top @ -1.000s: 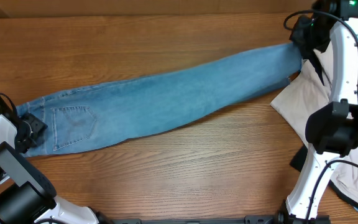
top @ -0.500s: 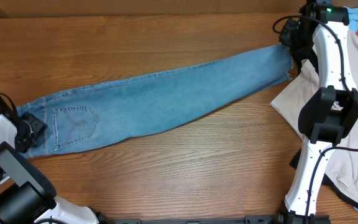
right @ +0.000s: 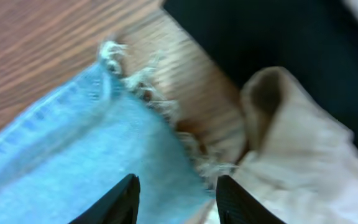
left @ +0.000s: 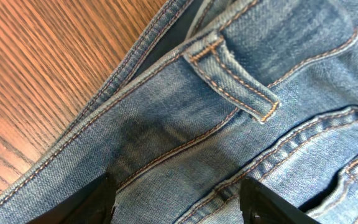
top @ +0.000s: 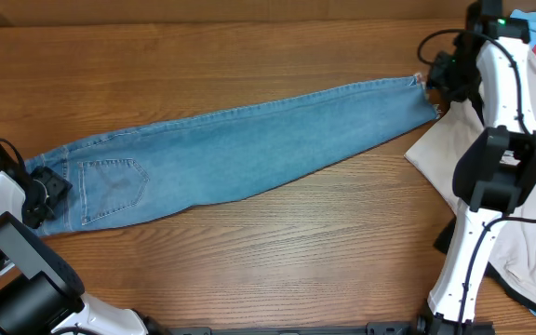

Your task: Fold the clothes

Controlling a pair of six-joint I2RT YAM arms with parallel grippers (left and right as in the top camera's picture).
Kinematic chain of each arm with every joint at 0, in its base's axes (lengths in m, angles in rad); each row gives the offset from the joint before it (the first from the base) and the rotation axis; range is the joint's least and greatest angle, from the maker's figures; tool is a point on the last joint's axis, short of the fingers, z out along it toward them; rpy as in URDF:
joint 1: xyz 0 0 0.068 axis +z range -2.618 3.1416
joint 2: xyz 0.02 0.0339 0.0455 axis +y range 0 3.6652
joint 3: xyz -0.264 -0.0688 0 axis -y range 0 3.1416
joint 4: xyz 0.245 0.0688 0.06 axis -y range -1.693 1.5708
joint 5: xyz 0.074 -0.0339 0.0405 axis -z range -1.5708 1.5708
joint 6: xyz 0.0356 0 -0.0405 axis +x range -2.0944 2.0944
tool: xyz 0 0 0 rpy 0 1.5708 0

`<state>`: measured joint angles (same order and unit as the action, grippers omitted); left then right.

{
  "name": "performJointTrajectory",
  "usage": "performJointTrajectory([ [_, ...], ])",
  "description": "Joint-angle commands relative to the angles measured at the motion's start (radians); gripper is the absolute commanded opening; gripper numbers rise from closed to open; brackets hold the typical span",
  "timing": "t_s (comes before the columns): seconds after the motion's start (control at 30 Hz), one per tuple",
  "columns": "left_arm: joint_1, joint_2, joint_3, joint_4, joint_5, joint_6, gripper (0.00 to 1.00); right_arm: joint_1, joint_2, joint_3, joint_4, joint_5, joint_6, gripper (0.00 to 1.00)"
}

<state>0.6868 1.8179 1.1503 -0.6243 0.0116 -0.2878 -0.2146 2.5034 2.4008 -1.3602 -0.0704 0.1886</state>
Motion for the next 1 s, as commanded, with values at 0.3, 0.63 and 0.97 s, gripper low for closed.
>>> performJointTrajectory([
  [0.3, -0.006, -0.015, 0.048, -0.037, 0.111, 0.021, 0.72, -0.015, 0.048, -0.020, -0.011, -0.072, -0.134, 0.45],
  [0.63, -0.007, -0.143, 0.059, -0.183, 0.117, 0.021, 0.82, -0.015, 0.061, -0.102, 0.013, -0.119, -0.167, 0.47],
  [0.97, -0.055, -0.138, -0.002, -0.294, 0.118, -0.008, 0.79, -0.015, 0.061, -0.188, 0.024, -0.159, -0.167, 0.04],
])
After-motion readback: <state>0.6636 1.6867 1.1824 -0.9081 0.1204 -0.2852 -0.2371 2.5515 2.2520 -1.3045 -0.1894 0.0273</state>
